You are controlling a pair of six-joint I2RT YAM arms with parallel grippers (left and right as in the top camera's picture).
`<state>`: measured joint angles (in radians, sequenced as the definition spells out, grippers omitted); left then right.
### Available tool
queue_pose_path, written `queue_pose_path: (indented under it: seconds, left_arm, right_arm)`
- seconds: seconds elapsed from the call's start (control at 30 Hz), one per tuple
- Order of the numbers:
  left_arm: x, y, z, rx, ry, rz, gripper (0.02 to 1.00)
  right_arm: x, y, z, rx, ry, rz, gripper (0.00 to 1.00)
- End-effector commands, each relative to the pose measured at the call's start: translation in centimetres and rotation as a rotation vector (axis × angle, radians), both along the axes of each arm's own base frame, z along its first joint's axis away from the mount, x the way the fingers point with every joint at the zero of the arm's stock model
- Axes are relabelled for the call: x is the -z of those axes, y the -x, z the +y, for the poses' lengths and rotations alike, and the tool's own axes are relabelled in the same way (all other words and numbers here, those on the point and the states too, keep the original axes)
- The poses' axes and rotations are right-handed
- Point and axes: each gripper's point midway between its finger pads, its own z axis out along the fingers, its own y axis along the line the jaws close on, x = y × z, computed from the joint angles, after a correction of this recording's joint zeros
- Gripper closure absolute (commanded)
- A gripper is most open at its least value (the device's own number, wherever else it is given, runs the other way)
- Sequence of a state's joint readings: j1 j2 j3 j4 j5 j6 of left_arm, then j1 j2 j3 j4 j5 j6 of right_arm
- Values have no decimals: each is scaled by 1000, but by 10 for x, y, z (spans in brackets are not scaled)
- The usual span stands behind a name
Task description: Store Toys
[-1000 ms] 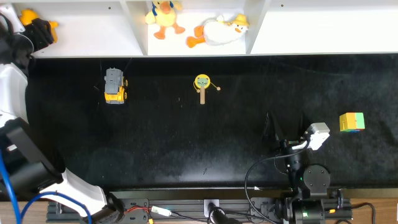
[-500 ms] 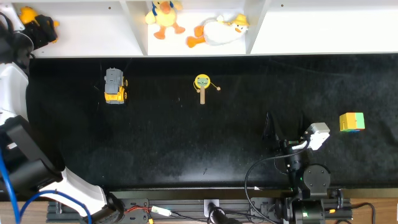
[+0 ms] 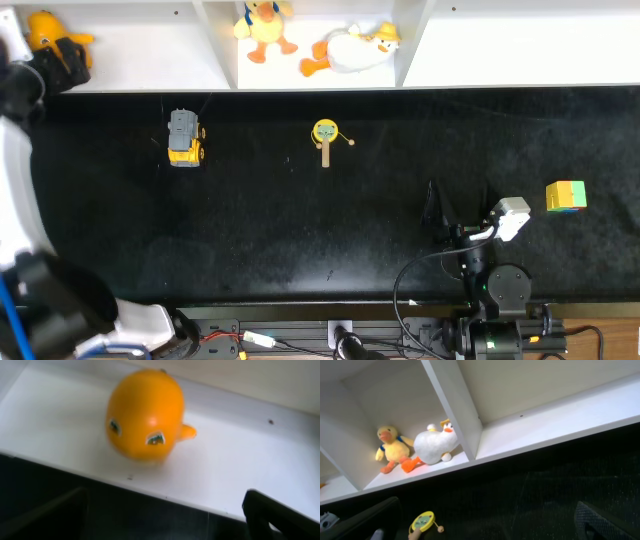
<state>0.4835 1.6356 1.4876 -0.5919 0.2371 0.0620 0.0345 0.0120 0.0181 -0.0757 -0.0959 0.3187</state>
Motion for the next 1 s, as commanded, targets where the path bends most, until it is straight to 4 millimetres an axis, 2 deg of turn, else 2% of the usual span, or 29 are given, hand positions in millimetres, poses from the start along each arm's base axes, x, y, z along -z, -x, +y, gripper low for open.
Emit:
queue_pose_path:
  seconds: [0.03,0.17,0.27,0.33,0.5,0.63,1.0]
  left_arm:
    - [-42,46,-16,40,-94,18,23]
    - [-30,80,-44,135,-105,102,20]
    - [-15,87,-81,321,-109,99,20]
    - [4,89,-96,389,-119,141,20]
    - [47,83,-123,477,-96,212,20]
    - [63,71,-142,539,-64,222,20]
    - [119,59,-164,562,48,355,20]
  right_arm:
    - [3,0,0,5,-7,1,5]
    - [3,0,0,5,-7,1,7]
    - [3,0,0,5,-7,1,7]
    - [3,0,0,5,-7,1,5]
    - [3,0,0,5,-7,1,7]
    - [3,0,0,5,-7,1,7]
    - [3,0,0,5,-7,1,5]
